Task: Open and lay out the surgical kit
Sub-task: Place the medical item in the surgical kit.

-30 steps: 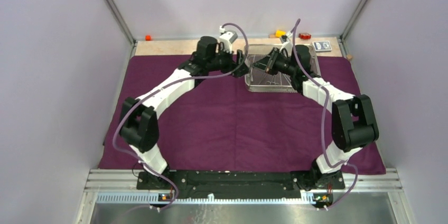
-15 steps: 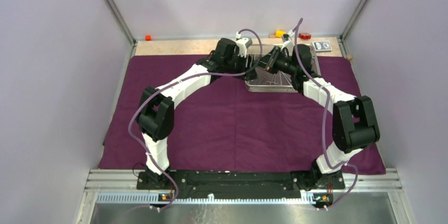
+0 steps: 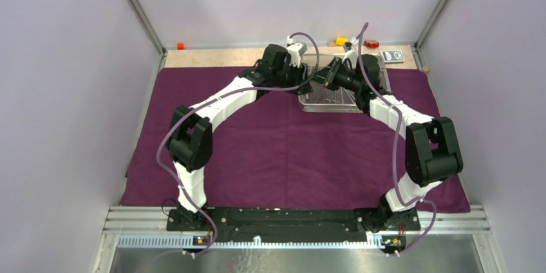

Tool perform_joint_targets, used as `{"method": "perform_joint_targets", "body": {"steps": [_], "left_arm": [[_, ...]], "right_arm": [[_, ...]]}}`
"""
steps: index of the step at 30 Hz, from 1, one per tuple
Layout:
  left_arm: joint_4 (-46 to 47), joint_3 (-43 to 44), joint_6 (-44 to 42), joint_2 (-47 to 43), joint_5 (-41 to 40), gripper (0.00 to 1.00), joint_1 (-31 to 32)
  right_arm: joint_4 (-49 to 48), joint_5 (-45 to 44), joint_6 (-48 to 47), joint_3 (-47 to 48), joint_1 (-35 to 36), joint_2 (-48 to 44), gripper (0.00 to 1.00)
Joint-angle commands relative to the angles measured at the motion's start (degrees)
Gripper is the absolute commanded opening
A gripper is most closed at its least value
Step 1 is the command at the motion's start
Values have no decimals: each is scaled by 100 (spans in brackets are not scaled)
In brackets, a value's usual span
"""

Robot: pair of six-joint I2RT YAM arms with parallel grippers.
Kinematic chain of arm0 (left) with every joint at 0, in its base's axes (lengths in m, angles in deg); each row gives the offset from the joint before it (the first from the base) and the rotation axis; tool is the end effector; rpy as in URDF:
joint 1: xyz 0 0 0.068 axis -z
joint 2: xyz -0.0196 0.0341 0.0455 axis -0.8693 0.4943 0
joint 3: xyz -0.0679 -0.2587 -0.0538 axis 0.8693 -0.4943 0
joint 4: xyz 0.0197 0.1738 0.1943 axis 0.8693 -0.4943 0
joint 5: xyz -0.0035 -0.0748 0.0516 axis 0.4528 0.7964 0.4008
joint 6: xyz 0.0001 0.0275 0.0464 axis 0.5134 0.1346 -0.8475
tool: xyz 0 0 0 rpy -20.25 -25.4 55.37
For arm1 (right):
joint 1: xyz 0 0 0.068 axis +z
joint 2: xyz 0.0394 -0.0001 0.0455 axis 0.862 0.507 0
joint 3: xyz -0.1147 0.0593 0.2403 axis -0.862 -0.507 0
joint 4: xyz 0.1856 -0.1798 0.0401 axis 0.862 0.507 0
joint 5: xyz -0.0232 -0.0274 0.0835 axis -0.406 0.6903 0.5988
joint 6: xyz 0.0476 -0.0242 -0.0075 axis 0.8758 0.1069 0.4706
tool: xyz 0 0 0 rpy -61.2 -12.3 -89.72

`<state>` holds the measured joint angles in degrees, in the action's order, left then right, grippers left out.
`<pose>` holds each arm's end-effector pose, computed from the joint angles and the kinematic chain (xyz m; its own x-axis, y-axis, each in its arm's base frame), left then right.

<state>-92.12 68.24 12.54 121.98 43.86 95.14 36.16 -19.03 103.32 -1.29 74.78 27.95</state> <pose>0.3651 -0.2694 0.2893 -0.6533 0.1144 -0.7484 0.6182 0.6513 -0.4401 0.3554 0.1180 0.2685 -0.6893 0.4292 -0.5836 -0.3714 0.4823 0.7934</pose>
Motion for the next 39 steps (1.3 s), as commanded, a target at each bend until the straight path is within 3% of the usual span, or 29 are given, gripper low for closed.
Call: {"method": "perform_joint_targets", "body": {"steps": [1, 16, 23, 29, 39], "left_arm": [[112, 268, -86, -46, -27, 49, 13], [120, 335, -161, 4, -30, 39, 11], [105, 373, -221, -22, -7, 22, 9], [185, 100, -278, -129, -46, 14, 8], [490, -999, -499, -918, -449, 14, -92]], "right_arm": [[-130, -43, -183, 60, 36, -53, 0], [-10, -44, -340, 113, 32, 45, 0], [46, -51, -422, 144, 39, 48, 0], [59, 29, -463, 206, 34, 38, 0], [343, 246, -856, 359, 35, -121, 22]]}}
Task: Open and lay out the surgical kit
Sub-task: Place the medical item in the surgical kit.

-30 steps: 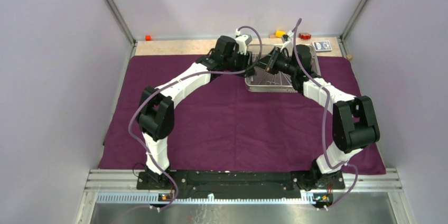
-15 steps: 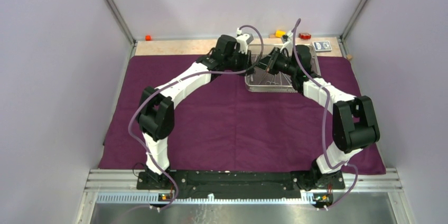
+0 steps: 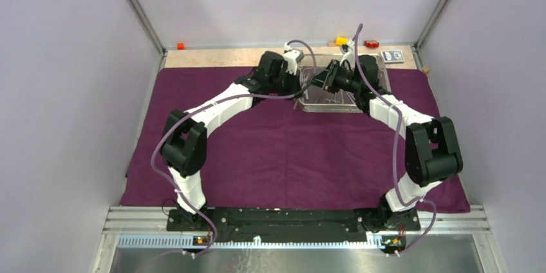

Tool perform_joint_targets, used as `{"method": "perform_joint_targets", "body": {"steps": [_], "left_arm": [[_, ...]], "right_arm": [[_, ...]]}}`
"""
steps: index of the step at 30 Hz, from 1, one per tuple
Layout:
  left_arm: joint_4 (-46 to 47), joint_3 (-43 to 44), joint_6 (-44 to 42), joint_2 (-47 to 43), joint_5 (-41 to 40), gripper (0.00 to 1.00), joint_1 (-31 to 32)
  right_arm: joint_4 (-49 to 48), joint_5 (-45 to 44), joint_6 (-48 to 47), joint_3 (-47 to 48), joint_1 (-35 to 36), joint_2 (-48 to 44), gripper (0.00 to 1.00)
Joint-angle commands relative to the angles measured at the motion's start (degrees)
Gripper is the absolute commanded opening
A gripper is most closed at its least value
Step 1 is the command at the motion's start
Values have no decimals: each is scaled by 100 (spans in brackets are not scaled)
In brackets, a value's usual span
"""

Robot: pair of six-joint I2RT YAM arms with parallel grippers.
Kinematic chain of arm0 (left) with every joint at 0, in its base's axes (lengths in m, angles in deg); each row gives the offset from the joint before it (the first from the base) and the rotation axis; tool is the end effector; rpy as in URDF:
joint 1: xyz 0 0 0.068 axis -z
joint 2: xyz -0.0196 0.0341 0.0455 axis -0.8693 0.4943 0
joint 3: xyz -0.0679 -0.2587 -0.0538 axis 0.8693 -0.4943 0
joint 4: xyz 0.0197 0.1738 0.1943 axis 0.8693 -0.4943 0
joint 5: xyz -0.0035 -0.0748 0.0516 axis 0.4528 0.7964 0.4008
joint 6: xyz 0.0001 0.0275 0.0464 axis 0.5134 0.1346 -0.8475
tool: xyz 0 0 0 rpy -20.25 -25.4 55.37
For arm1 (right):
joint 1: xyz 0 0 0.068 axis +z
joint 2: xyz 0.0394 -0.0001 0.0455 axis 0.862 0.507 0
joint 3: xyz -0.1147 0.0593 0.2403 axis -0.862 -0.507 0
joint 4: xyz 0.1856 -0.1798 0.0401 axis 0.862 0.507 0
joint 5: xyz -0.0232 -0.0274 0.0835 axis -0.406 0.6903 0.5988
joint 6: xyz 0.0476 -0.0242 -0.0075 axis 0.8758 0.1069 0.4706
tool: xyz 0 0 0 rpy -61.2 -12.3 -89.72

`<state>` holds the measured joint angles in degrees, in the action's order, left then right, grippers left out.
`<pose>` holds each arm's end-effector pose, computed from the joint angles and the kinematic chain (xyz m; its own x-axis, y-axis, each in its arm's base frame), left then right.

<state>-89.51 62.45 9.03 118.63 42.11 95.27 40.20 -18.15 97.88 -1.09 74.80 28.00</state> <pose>0.3528 -0.2608 0.2835 -0.6087 0.1487 -0.7793 0.6461 0.6630 -0.3782 0.3537 0.1181 0.2624 -0.6990 0.3622 -0.6166 -0.3935 0.5251 0.7546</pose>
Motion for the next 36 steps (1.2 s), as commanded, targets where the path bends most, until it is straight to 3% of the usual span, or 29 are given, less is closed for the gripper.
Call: {"method": "perform_joint_targets", "body": {"steps": [1, 5, 13, 23, 29, 36], "left_arm": [[286, -559, -156, -667, -305, 13, -112], [541, -1095, -196, -1021, -467, 13, -120], [1135, -2672, -137, -1771, -744, 13, -122], [619, -3818, -646, -2516, -1019, 13, -180], [715, -4468, -610, -2828, -795, 12, -932], [120, -4702, -854, -3273, -652, 11, -1560]], "right_arm": [[-44, 196, -363, 333, 27, -152, 25], [110, 263, -590, 338, 25, -271, 33], [484, 229, -1227, 278, -182, -562, 34], [1219, 570, -1818, -8, -890, -608, 34], [1136, 589, -2068, -374, -1004, -884, 34], [916, 421, -2346, -678, -1007, -1330, 35]]}}
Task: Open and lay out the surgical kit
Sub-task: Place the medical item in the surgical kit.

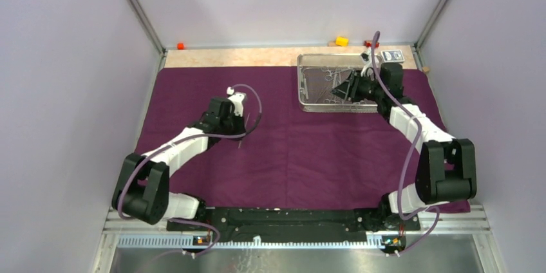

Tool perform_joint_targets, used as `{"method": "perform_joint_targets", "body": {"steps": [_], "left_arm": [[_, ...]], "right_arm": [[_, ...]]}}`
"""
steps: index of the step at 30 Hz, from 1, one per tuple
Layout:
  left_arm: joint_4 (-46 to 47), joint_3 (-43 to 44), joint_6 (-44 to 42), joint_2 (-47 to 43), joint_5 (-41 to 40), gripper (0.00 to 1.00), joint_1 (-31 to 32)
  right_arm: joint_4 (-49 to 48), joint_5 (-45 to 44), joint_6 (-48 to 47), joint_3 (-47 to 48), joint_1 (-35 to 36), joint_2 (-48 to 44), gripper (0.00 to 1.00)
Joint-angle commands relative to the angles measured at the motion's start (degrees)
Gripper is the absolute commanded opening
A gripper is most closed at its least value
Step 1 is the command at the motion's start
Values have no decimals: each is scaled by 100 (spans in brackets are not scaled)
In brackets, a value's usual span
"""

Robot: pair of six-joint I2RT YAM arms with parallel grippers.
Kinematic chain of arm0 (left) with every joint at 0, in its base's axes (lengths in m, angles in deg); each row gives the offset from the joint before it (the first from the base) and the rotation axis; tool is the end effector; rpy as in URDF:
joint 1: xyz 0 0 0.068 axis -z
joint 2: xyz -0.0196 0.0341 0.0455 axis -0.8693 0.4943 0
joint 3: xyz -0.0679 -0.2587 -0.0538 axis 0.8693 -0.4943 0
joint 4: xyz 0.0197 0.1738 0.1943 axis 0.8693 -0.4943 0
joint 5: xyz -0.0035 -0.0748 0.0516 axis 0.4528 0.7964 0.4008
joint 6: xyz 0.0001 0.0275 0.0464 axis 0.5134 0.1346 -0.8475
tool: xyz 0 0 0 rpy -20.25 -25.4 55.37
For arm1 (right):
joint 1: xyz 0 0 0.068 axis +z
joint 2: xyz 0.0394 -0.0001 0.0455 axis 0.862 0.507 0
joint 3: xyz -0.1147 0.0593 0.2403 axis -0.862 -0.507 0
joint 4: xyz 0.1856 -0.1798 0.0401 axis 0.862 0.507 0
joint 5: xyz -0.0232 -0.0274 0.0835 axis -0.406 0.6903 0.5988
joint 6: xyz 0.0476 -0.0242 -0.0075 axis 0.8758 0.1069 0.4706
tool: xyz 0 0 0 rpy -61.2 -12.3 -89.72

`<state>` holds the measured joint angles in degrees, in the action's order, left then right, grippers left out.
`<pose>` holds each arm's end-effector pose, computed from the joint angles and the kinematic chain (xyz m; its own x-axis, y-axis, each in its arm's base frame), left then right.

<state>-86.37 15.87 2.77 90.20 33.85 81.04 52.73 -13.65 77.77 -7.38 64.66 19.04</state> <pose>0.2517 -0.1026 0.1900 -0.7421 0.1404 -0.6554 0.3775 0.8955 -0.2357 0.3236 0.0522 0.2572 -0.6394 0.2176 -0.7375 -0.4482 0.6738 0.5874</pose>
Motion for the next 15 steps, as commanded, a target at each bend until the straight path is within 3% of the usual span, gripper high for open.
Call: {"method": "perform_joint_targets", "body": {"steps": [1, 15], "left_arm": [[-284, -41, -313, -469, 250, 11, -163], [-722, 27, -153, -1032, 1336, 5, -722]], "right_arm": [[-349, -59, -368, -64, 14, -478, 35], [-498, 30, -568, -210, 6, -547, 35]]}}
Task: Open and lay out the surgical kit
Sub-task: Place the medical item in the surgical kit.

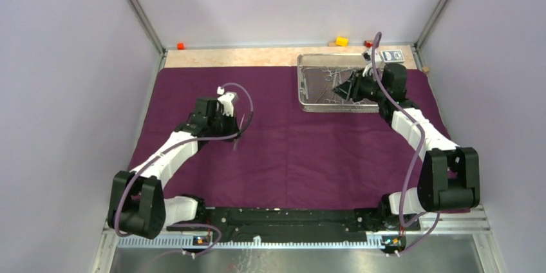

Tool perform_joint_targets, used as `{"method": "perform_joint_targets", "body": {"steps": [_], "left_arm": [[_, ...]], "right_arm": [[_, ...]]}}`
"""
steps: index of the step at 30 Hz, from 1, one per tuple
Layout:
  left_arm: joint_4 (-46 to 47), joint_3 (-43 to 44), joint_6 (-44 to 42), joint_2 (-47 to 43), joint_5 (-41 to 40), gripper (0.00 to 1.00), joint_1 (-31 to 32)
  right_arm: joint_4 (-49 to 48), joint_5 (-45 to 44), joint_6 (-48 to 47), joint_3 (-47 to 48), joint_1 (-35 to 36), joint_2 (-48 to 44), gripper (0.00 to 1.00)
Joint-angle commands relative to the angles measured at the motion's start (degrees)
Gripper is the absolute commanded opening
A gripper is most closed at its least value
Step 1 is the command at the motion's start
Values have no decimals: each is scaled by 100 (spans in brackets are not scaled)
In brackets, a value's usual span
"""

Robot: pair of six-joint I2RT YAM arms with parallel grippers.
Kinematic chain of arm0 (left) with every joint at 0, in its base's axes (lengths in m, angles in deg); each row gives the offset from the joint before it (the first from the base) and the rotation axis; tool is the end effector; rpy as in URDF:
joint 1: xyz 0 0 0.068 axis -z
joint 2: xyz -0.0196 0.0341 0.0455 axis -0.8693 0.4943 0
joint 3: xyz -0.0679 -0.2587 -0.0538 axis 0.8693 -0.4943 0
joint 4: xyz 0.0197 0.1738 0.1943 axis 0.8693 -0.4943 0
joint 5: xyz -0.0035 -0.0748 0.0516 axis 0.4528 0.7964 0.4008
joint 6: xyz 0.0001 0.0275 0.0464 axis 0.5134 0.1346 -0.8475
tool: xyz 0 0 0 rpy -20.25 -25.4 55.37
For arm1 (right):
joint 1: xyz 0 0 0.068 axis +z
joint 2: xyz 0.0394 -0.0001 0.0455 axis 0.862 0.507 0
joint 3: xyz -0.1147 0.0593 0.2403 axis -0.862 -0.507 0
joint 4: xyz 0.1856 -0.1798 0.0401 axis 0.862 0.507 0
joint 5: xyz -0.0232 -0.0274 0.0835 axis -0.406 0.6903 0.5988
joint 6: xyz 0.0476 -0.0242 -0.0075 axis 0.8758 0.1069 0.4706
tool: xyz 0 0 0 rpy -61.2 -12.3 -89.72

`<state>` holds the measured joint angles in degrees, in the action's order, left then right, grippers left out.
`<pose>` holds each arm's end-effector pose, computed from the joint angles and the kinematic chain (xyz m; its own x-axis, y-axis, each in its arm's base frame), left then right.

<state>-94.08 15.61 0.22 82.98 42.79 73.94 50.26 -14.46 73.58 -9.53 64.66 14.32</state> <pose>0.2384 -0.0704 0.2102 -0.7575 0.0970 -0.6456 0.3820 0.8678 -0.3178 0.3091 0.0505 0.2731 -0.5319 0.1769 -0.8281 -0.5298 0.6934 0.4884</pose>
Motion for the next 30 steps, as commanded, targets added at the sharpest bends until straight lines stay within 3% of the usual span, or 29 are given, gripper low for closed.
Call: {"method": "perform_joint_targets", "body": {"steps": [1, 6, 11, 23, 26, 30], "left_arm": [[116, 12, 128, -361, 547, 4, -11], [371, 25, 607, -252, 800, 0, 12], [153, 761, 889, 523, 740, 0, 354], [-166, 3152, 2409, 2465, 78, 0, 2618], [232, 3453, 3098, 2979, 112, 0, 3126], [143, 4311, 3703, 3832, 84, 0, 3866]], "right_arm": [[-227, 117, -142, 21, 10, -48, 35], [-108, -105, -185, 54, 3, -69, 34], [273, -490, -217, 183, -244, -243, 34], [2342, -684, -1010, 675, -1967, -754, 35], [2503, -476, -1100, 501, -2482, -945, 35], [2498, -584, -1405, 109, -2631, -1521, 35]]}}
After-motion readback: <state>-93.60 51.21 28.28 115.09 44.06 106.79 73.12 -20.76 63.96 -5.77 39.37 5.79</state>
